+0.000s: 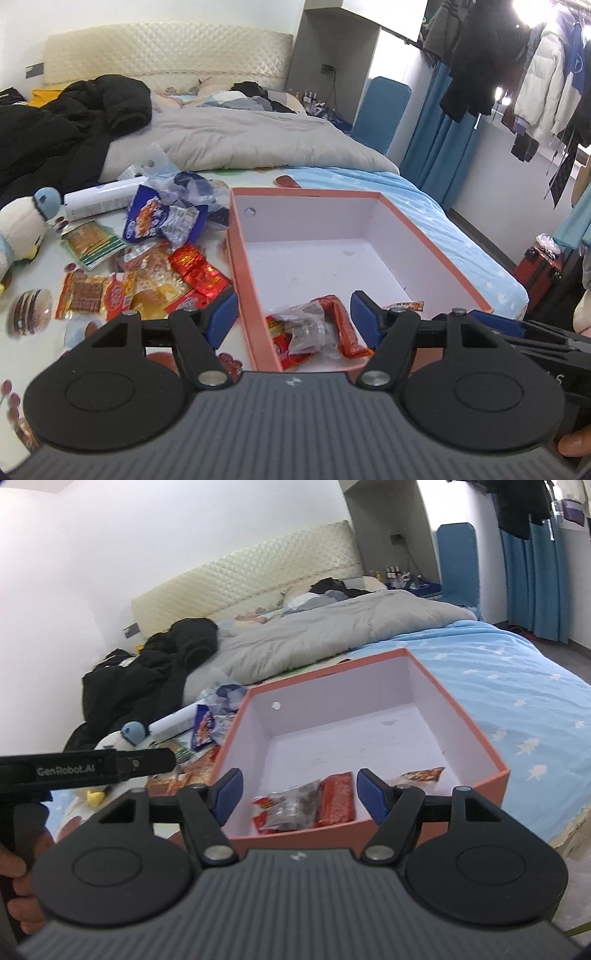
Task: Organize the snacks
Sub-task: 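Open both grippers in the box and withdraw toward the snack pile, then grasp the shrimp jerky bag with the left gripper while the right reaches the red strip snack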
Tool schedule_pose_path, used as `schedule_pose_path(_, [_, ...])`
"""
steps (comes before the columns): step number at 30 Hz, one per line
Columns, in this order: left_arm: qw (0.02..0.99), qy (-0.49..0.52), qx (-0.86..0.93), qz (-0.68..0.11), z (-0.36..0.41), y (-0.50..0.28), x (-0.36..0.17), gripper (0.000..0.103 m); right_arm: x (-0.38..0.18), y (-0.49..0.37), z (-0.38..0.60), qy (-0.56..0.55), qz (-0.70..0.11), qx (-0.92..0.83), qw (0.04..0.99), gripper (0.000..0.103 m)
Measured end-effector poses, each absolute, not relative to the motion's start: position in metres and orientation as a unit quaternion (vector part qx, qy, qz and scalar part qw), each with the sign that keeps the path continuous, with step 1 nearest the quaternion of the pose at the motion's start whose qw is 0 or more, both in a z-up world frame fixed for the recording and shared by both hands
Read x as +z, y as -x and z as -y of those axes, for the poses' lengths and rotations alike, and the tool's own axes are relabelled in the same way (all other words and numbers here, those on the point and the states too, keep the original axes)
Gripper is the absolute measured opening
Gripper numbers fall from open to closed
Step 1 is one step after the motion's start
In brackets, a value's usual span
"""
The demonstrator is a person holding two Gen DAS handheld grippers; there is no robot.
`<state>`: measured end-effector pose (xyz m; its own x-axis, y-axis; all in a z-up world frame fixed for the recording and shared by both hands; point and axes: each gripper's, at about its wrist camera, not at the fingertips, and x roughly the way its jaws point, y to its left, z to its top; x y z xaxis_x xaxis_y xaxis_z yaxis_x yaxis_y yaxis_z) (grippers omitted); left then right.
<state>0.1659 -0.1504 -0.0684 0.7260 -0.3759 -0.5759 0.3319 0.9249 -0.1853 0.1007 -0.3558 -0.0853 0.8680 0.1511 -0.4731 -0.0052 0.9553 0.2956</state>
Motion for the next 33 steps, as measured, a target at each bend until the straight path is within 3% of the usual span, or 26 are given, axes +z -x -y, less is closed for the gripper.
schedule_pose_path(33, [0.939, 0.070, -0.093, -0.324, 0.027, -0.055, -0.088, 0.072, -0.095, -0.032, 0.248, -0.128, -0.284, 0.157, 0.937, 0.070])
